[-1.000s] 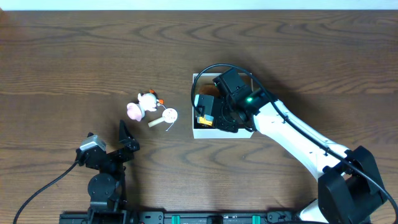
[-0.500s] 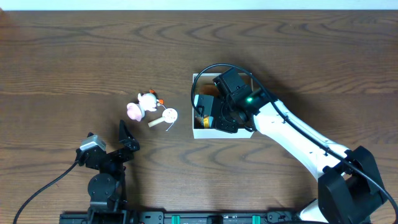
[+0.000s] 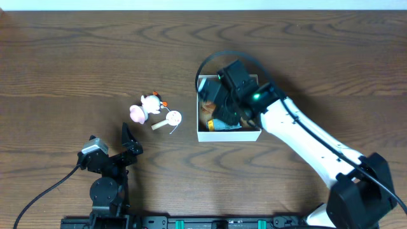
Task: Pack container
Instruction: 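Release the truck in the box and lift the right gripper away, then lower the right gripper onto the green toy wheel and grasp it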
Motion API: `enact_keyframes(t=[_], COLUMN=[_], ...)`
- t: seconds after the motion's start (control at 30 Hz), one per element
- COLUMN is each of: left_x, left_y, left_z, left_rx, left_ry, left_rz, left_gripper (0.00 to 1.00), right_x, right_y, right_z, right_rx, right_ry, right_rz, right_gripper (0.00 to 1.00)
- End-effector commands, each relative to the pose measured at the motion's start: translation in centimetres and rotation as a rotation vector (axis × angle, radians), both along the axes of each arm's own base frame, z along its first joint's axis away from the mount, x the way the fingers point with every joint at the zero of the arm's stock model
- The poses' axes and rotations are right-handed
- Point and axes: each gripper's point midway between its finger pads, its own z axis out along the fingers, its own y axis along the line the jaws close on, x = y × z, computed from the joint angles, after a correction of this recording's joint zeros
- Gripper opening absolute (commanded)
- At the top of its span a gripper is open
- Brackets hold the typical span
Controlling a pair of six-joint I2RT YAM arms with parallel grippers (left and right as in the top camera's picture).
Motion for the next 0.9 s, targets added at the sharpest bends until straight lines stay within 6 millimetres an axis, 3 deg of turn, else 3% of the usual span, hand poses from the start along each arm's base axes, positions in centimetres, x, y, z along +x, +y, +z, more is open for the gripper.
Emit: enact_keyframes(t=[0.0,0.1,0.2,0.37,0.5,0.67,0.87], left_x=[0.0,0.0,0.0,0.0,0.0,0.0,0.0], left_y=[0.2,0.2,0.2,0.2,0.2,0.2,0.2], left_z=[-1.7,-1.7,-1.7,-1.7,-1.7,-1.7,-1.7], left_rx=[0.023,0.023,0.023,0.023,0.023,0.023,0.023], left_ry=[0.046,0.046,0.046,0.046,0.046,0.046,0.046], left_rz=[0.007,0.007,0.007,0.007,0.007,0.007,0.007], left_gripper=[0.98,0.98,0.98,0.98,0.98,0.98,0.98], right_x=[3.3,3.5,3.1,2.2,2.4,1.1,-0.7], right_y=[-5.1,-9.3,-13.8,-20.0,-23.3,-25.3,-24.8], right_z=[6.5,8.6,9.1,8.5,6.9,3.2,-1.6], right_rx=[0.045,0.085,0.120,0.130,0.159,0.164,0.176], right_ry=[-0.134,-0.124,-0.082,0.006,0.055,0.148,0.246], right_rz=[-0.419,-0.627,-0.814,-0.977,-1.084,-1.237,-1.301], right_gripper=[0.61,0.65,0.66,0.68,0.68,0.68,0.68])
